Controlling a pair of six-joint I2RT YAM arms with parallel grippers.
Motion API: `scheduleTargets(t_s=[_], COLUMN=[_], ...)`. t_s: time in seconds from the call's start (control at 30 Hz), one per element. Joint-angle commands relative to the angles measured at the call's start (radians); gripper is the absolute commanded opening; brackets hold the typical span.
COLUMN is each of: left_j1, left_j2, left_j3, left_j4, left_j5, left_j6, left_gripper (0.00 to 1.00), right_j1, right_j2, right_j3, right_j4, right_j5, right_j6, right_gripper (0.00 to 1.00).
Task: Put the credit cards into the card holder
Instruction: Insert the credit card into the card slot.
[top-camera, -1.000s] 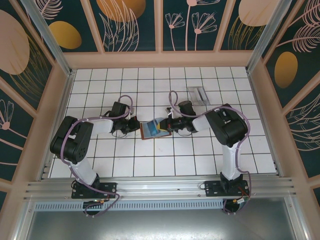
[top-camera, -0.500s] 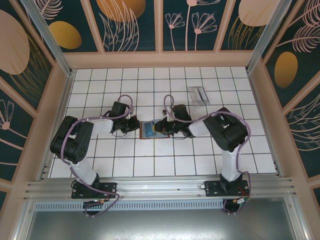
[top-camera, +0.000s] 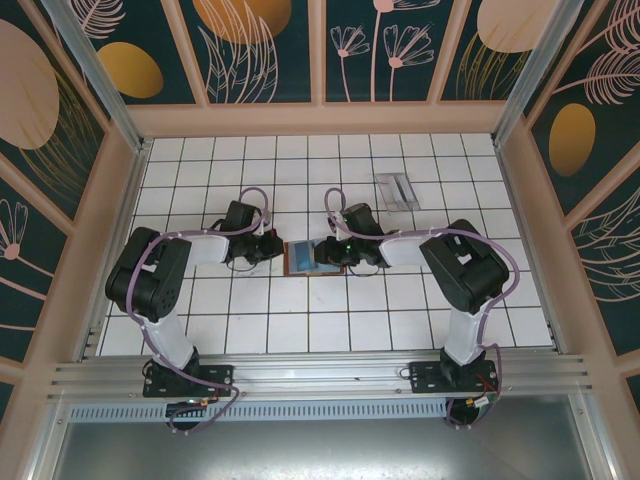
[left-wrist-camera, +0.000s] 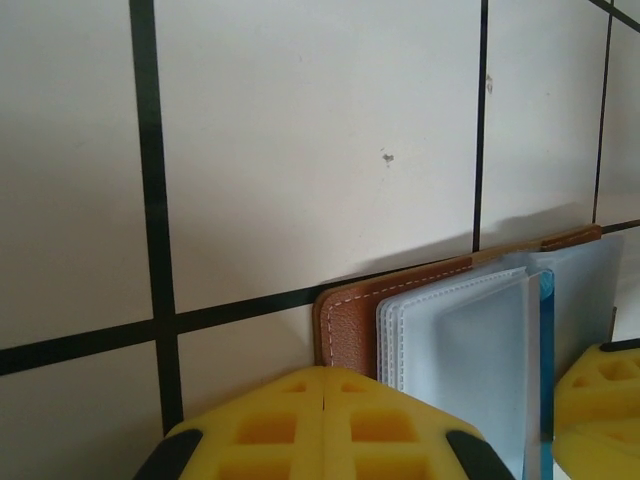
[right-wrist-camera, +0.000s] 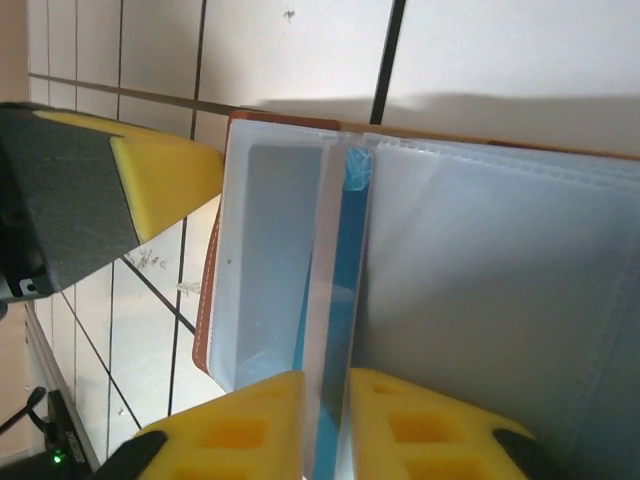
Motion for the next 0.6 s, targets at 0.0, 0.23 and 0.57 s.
scheduleTargets(t_s=[0.0,0.23,0.57], left_j1=[-0.008,-0.008,-0.008], left_j2=[0.041,0.044,0.042], left_j3=[-0.005,-0.006,-0.003], left_j4=[-0.05,-0.045,-0.049], left_j5=[-0.015,-0.009,-0.012], left_j6=[-0.001,-0.009,-0.022], left_gripper=[0.0,0.0,0.0], right_j1=[0.003,0.036,0.089], right_j2=[0.006,0.055,0.086], right_j3=[0.039,0.051,0.034], right_j4=[-0.046,0.037,0.154], right_j5=[-0.004,-0.061,0.026], right_j6=[-0.032,0.039,0.24], right_gripper=[0.02,0.0,0.0])
